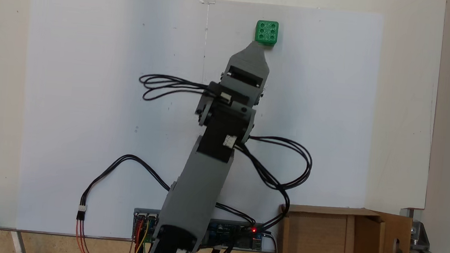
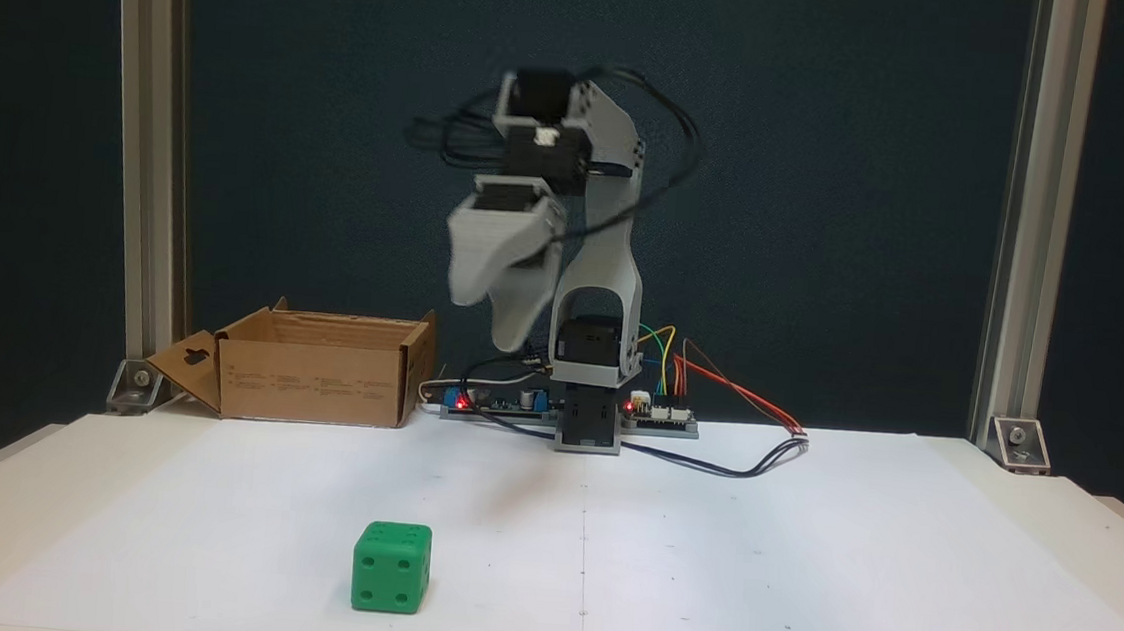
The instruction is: Grasp a green dice and put it in the bin.
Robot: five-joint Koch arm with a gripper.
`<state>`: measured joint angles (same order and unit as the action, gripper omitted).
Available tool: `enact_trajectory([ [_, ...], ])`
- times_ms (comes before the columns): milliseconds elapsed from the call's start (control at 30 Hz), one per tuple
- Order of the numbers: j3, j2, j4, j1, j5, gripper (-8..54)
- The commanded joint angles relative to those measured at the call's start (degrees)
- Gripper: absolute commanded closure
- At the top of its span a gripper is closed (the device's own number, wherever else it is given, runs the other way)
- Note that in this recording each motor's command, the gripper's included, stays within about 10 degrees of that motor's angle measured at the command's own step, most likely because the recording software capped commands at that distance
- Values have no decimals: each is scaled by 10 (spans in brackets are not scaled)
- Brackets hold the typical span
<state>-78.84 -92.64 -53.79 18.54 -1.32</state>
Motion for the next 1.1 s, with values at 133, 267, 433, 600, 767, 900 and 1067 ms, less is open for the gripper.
enact_trajectory([
  [133, 179, 105, -112, 11, -78, 19],
  [267, 264, 161, -151, 15, -125, 19],
  [433, 382, 224, -232, 12, -178, 11],
  [600, 450, 261, -265, 9, -184, 11],
  [767, 499, 309, -283, 9, -184, 11],
  [900, 533, 356, -296, 10, -184, 11],
  [1067, 576, 406, -318, 10, -184, 11],
])
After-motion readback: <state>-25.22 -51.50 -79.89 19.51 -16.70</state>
